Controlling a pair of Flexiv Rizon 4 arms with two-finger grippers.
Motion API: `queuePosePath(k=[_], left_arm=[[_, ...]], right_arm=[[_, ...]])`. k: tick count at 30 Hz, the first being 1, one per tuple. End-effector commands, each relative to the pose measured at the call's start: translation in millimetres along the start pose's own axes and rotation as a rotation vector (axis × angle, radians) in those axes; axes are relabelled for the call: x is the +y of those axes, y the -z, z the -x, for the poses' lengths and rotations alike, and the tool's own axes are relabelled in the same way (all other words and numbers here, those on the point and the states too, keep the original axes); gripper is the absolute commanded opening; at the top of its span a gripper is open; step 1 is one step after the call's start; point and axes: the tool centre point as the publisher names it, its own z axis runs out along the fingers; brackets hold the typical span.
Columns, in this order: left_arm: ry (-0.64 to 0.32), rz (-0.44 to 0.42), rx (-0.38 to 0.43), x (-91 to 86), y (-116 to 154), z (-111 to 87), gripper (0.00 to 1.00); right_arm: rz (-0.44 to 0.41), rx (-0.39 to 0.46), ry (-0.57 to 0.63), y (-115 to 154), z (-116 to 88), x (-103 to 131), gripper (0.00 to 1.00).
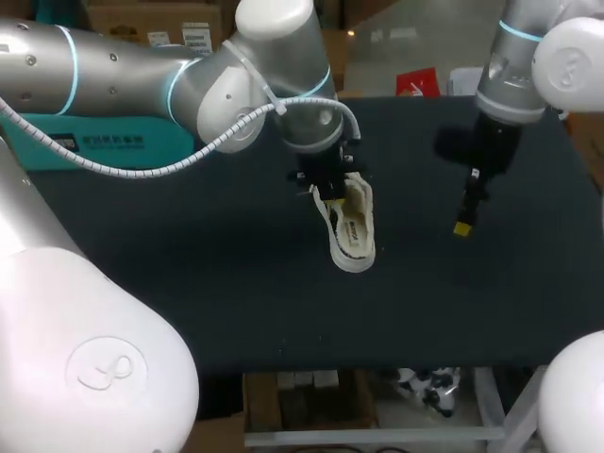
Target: Open the shoe tongue, take the insole out of the shoe, put the insole back into the shoe, and pack the shoe into the shoebox
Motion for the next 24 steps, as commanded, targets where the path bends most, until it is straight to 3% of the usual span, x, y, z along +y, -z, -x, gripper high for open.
queuePosePath(k=[1,8,13,19,24], left_arm=[[-0.024,0.002,-0.008,0.0,-0.1,-4.2,0.0],[-0.185,-0.038,0.047,-4.6,15.4,0.2,0.0],[-0.34,-0.095,0.127,-14.6,42.6,11.7,0.0],[-0.591,-0.219,0.185,-45.4,90.1,44.7,0.0],[-0.808,-0.271,0.211,-75.5,132.0,70.6,0.0]], right_arm=[[0.012,-0.049,0.077,-1.4,-9.2,-8.1,1.0],[-0.016,-0.067,0.258,2.0,-12.2,-13.7,1.0],[-0.016,-0.067,0.258,2.0,-12.2,-13.7,1.0],[-0.016,-0.067,0.258,2.0,-12.2,-13.7,1.0],[-0.016,-0.067,0.258,2.0,-12.2,-13.7,1.0]])
